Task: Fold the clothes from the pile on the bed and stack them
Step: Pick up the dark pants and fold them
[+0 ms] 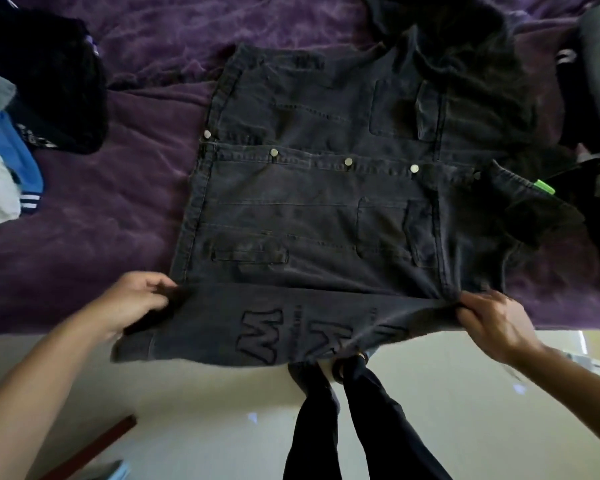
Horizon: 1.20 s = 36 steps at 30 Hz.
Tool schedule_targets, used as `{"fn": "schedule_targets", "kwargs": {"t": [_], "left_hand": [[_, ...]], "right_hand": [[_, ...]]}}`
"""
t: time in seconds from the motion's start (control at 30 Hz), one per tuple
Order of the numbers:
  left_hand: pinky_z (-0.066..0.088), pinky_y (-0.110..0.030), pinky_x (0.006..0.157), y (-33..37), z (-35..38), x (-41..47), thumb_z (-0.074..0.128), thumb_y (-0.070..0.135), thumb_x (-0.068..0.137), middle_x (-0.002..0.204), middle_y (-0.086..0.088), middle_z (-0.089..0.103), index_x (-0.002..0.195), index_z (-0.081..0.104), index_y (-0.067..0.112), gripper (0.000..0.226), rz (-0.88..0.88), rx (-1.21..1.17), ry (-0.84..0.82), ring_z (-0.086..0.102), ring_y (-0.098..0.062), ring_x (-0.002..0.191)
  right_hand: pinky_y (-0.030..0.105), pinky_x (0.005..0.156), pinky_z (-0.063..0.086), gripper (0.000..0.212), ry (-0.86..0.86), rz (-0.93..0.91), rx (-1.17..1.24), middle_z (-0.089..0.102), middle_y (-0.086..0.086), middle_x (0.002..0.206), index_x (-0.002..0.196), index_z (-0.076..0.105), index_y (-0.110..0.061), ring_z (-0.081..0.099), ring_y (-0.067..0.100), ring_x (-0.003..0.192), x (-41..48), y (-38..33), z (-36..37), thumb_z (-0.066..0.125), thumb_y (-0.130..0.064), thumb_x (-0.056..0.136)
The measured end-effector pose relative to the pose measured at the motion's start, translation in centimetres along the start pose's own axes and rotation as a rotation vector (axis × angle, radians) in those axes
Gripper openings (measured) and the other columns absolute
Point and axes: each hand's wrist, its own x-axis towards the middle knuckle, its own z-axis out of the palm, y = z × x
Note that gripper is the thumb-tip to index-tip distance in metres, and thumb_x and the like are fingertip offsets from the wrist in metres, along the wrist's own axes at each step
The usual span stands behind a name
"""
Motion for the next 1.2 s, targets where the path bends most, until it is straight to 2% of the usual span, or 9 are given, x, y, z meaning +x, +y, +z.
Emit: {"fn": "schedule_targets", "kwargs": {"t": [0.23, 0.33, 0.47, 0.6, 0.73, 0.87, 1.0, 1.1, 1.2], "left_hand": [[0.049, -0.05, 0.08, 1.2, 4.9, 2.1, 0.063, 0.02, 0.082, 0.102, -0.018, 0.056, 0.107, 0.065, 0.01, 0.027, 0.279, 0.427, 0.667, 0.054, -0.042, 0.098], [0.047, -0.046, 0.088, 0.3, 9.1, 1.5, 0.061, 0.054, 0.079, 0.116, -0.009, 0.057, 0.121, 0.058, 0.015, 0.058, 0.476, 0.48, 0.442, 0.053, -0.032, 0.107], [0.044, -0.049, 0.096, -3.0, 10.0, 2.2, 0.078, 0.047, 0.073, 0.13, -0.019, 0.051, 0.135, 0.047, 0.013, 0.077, 0.01, 0.348, 0.423, 0.047, -0.038, 0.12], [0.044, -0.035, 0.071, -3.0, 8.4, 2.6, 0.08, 0.027, 0.075, 0.09, -0.018, 0.065, 0.086, 0.069, 0.006, 0.026, 0.011, 0.298, 0.379, 0.061, -0.038, 0.087], [0.032, -0.025, 0.053, -1.6, 4.5, 2.1, 0.078, 0.028, 0.078, 0.054, 0.0, 0.051, 0.063, 0.059, 0.007, 0.032, 0.037, 0.037, 0.294, 0.046, -0.018, 0.055], [0.034, -0.032, 0.063, 1.4, -0.4, 4.6, 0.077, 0.033, 0.077, 0.069, -0.01, 0.056, 0.072, 0.059, -0.003, 0.041, -0.02, -0.185, 0.286, 0.048, -0.016, 0.067], [0.044, -0.032, 0.064, 4.7, -2.0, 9.9, 0.076, 0.035, 0.079, 0.096, -0.014, 0.064, 0.086, 0.063, 0.014, 0.025, -0.1, -0.224, 0.498, 0.053, -0.02, 0.079], [0.046, -0.04, 0.087, 5.1, -0.9, 11.7, 0.071, 0.048, 0.08, 0.123, -0.008, 0.06, 0.132, 0.049, 0.021, 0.064, -0.201, -0.386, 0.526, 0.056, -0.023, 0.101], [0.044, -0.04, 0.088, 4.3, 1.7, 11.6, 0.077, 0.048, 0.074, 0.134, -0.005, 0.054, 0.139, 0.043, 0.021, 0.079, -0.233, -0.347, 0.405, 0.053, -0.024, 0.115]], "right_hand": [[0.038, 0.069, 0.047, 0.014, -0.219, 0.049, -0.078, 0.068, 0.006, 0.082, 0.084, 0.062, -0.015, 0.063, 0.035, 0.081, 0.7, 1.2, 2.4, 0.053, -0.022, 0.092], [0.037, 0.062, 0.044, 0.004, -0.167, 0.136, 0.023, 0.07, 0.005, 0.084, 0.088, 0.06, -0.022, 0.063, 0.037, 0.08, 1.3, 1.3, 3.2, 0.057, -0.024, 0.091], [0.03, 0.055, 0.039, 0.007, -0.126, 0.062, 0.026, 0.066, 0.003, 0.073, 0.084, 0.061, -0.021, 0.064, 0.033, 0.07, 1.0, 0.6, 3.0, 0.064, -0.026, 0.089], [0.027, 0.055, 0.035, 0.015, -0.07, -0.044, 0.032, 0.06, 0.001, 0.061, 0.076, 0.065, -0.015, 0.059, 0.029, 0.058, -0.1, 0.4, 1.8, 0.062, -0.025, 0.087], [0.037, 0.048, 0.044, 0.019, -0.042, 0.05, 0.125, 0.054, -0.002, 0.058, 0.074, 0.056, -0.015, 0.054, 0.028, 0.053, 0.4, 0.8, -0.3, 0.06, -0.024, 0.09], [0.036, 0.055, 0.046, 0.028, -0.005, 0.002, 0.16, 0.052, -0.003, 0.065, 0.08, 0.057, -0.019, 0.059, 0.032, 0.06, 6.6, 0.3, -2.6, 0.048, -0.042, 0.092], [0.037, 0.07, 0.045, 0.026, -0.052, 0.13, 0.047, 0.067, 0.013, 0.091, 0.096, 0.064, -0.02, 0.062, 0.036, 0.088, 14.8, 0.2, -2.0, 0.052, -0.043, 0.095], [0.044, 0.082, 0.044, 0.031, 0.084, 0.253, -0.075, 0.063, 0.017, 0.11, 0.116, 0.058, -0.02, 0.055, 0.039, 0.104, 17.5, -0.2, -1.5, 0.052, -0.04, 0.094], [0.048, 0.084, 0.041, 0.04, 0.209, 0.088, -0.121, 0.056, 0.017, 0.119, 0.124, 0.054, -0.016, 0.05, 0.039, 0.109, 15.6, -1.7, -0.7, 0.054, -0.038, 0.091]]}}
